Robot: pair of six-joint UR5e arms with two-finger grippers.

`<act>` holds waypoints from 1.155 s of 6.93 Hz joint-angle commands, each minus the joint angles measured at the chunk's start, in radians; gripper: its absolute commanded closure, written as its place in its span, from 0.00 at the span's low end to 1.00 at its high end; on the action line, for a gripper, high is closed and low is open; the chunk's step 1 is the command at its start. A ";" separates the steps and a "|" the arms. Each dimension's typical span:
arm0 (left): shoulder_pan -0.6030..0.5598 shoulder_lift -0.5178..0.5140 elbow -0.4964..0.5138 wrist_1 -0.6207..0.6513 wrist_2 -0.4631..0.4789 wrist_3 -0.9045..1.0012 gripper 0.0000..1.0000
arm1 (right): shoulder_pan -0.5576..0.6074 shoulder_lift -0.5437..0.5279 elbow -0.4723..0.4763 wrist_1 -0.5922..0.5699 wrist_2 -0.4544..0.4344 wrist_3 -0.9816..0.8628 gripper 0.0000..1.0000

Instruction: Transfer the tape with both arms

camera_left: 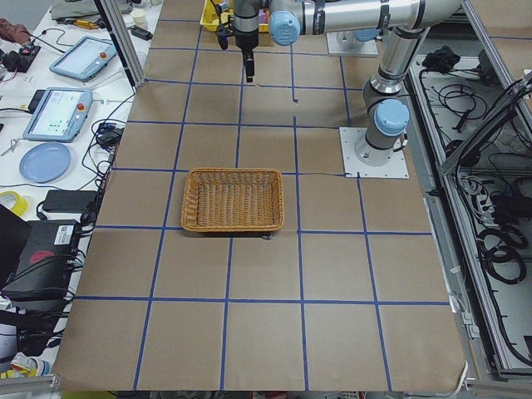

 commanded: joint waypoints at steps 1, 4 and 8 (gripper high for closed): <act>0.002 0.001 0.000 0.000 0.001 0.007 0.00 | 0.000 0.000 0.002 0.002 0.000 -0.001 0.00; 0.001 -0.002 0.000 0.000 0.000 0.006 0.00 | -0.003 0.000 0.000 0.002 -0.005 -0.002 0.00; 0.001 -0.002 0.000 0.002 0.000 0.007 0.00 | -0.009 0.008 0.000 0.000 0.000 -0.016 0.00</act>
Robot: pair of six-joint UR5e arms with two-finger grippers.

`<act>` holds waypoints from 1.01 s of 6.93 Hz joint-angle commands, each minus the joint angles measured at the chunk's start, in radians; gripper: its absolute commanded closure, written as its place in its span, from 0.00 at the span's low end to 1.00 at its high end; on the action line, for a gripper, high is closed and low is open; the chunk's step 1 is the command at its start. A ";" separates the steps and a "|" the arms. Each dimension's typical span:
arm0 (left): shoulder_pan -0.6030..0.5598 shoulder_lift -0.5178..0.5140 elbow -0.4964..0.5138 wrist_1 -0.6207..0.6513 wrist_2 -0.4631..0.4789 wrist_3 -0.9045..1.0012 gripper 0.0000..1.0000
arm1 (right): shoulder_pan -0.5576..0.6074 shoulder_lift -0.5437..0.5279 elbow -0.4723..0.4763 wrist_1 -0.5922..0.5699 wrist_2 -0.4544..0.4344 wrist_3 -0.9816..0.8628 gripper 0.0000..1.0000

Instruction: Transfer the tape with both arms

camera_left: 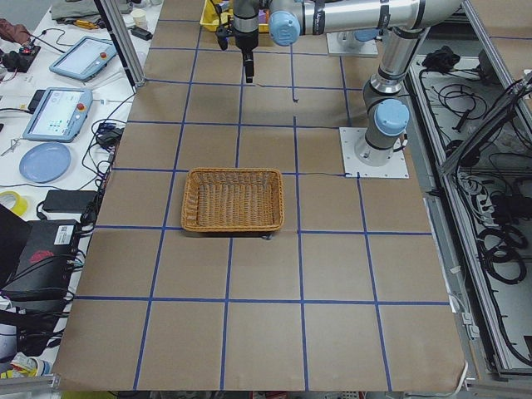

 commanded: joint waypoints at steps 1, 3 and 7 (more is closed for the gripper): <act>0.000 0.000 0.000 0.002 0.001 -0.001 0.00 | -0.006 0.003 -0.005 0.001 0.000 -0.010 0.00; 0.000 0.000 0.000 0.002 0.001 0.000 0.00 | -0.007 0.005 -0.008 0.001 0.000 -0.015 0.00; 0.002 0.000 0.000 0.004 0.001 0.000 0.00 | -0.163 0.034 -0.017 0.000 0.001 -0.278 0.00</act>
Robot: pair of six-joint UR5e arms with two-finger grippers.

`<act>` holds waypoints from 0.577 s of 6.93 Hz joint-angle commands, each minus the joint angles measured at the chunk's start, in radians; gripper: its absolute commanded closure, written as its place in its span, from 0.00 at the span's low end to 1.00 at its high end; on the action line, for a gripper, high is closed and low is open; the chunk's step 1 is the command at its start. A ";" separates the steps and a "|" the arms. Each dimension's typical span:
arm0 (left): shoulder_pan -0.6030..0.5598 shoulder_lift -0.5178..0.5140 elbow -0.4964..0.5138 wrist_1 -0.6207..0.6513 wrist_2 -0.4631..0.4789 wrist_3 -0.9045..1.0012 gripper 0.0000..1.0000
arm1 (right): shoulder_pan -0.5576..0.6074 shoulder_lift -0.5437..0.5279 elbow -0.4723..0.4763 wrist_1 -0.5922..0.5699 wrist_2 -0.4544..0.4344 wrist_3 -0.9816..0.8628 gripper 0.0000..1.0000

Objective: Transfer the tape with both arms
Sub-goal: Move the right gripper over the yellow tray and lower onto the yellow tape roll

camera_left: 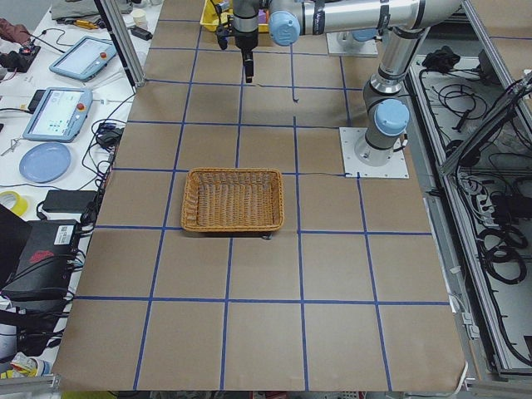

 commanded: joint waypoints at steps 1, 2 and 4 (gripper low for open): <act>0.000 0.000 0.000 0.000 0.000 -0.001 0.00 | -0.165 0.052 -0.003 -0.014 0.000 -0.298 0.00; 0.000 0.000 -0.001 0.000 0.000 0.000 0.00 | -0.235 0.095 -0.001 -0.051 -0.002 -0.469 0.00; 0.000 -0.003 0.000 0.002 0.000 -0.001 0.00 | -0.362 0.216 0.017 -0.208 -0.007 -0.758 0.00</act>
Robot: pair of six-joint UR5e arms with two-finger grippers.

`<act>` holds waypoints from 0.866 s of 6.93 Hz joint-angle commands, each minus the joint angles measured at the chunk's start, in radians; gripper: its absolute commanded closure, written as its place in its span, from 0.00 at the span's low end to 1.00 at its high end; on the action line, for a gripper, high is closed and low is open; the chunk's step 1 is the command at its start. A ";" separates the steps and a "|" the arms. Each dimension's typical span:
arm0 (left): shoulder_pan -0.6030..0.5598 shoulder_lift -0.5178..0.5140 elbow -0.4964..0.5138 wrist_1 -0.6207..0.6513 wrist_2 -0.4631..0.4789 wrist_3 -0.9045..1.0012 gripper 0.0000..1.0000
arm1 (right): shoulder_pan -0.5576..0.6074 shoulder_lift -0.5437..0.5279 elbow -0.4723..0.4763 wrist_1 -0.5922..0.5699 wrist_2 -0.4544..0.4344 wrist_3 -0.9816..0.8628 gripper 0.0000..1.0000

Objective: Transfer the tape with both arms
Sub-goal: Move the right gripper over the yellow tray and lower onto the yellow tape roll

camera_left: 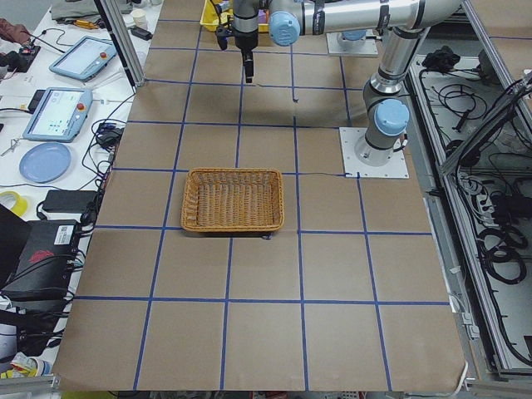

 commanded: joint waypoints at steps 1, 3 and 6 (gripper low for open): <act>0.000 -0.001 0.000 0.001 0.000 0.000 0.00 | -0.142 0.131 0.020 -0.140 0.007 -0.259 0.00; 0.000 -0.001 0.000 0.000 0.000 0.001 0.00 | -0.200 0.227 0.040 -0.225 0.040 -0.340 0.00; 0.000 -0.001 0.000 0.003 0.000 0.001 0.00 | -0.221 0.261 0.143 -0.263 0.021 -0.362 0.20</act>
